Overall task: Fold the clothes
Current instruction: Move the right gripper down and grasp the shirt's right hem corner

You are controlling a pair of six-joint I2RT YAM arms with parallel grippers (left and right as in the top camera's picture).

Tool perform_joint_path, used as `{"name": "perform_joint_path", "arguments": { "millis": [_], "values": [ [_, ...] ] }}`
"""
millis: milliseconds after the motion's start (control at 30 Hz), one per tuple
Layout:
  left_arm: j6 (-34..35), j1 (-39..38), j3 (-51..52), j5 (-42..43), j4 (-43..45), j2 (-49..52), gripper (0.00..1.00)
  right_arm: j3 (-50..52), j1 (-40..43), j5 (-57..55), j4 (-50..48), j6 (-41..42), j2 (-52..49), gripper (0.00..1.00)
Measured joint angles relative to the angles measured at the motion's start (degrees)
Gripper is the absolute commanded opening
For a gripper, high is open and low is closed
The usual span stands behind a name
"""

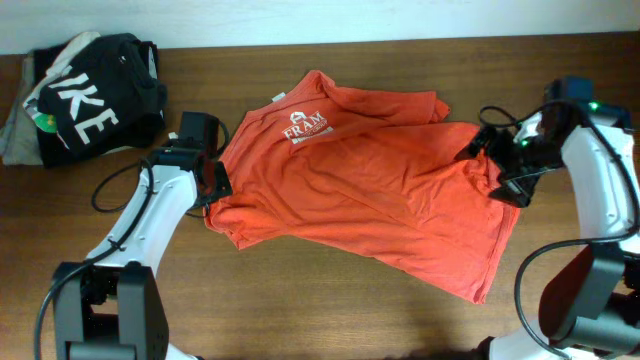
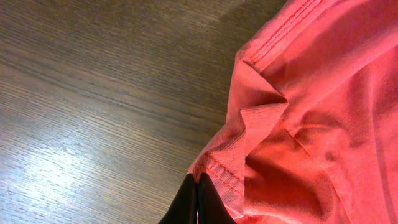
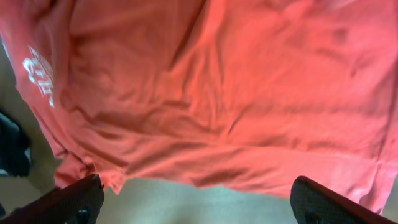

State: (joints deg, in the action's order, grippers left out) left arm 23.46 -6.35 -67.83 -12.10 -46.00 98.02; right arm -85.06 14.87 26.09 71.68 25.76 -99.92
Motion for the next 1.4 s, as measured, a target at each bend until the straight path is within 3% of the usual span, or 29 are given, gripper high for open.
{"name": "perform_joint_path", "arguments": {
  "millis": [167,400,667,867,1000,1267,1400],
  "values": [
    [-0.02,0.00,0.00,0.17,-1.16,0.00,0.01,0.15,-0.37,-1.79,2.89,2.58,1.36,0.99],
    [-0.02,0.00,0.00,0.35,-1.16,0.00,0.01,0.90,-0.59,-9.86,7.76,4.46,18.05,0.99],
    [0.00,0.00,0.00,0.37,-1.20,0.00,0.01,23.74,-2.56,-12.31,-1.40,9.03,29.66,0.99],
    [-0.02,0.00,0.00,0.35,-1.14,0.00,0.01,31.89,-2.56,-11.96,-5.18,9.66,30.56,0.99],
    [-0.02,0.00,0.00,0.37,-1.14,0.00,0.02,33.05,-2.71,-10.78,-5.77,5.68,30.56,0.99],
    [-0.02,0.00,0.00,0.37,-1.14,0.00,0.01,35.47,-9.97,-9.51,-6.97,2.60,30.56,0.98],
    [-0.02,0.00,0.00,0.39,-1.14,0.00,0.02,35.80,-13.73,-9.97,-7.48,4.96,30.56,0.98]
  ]
}}
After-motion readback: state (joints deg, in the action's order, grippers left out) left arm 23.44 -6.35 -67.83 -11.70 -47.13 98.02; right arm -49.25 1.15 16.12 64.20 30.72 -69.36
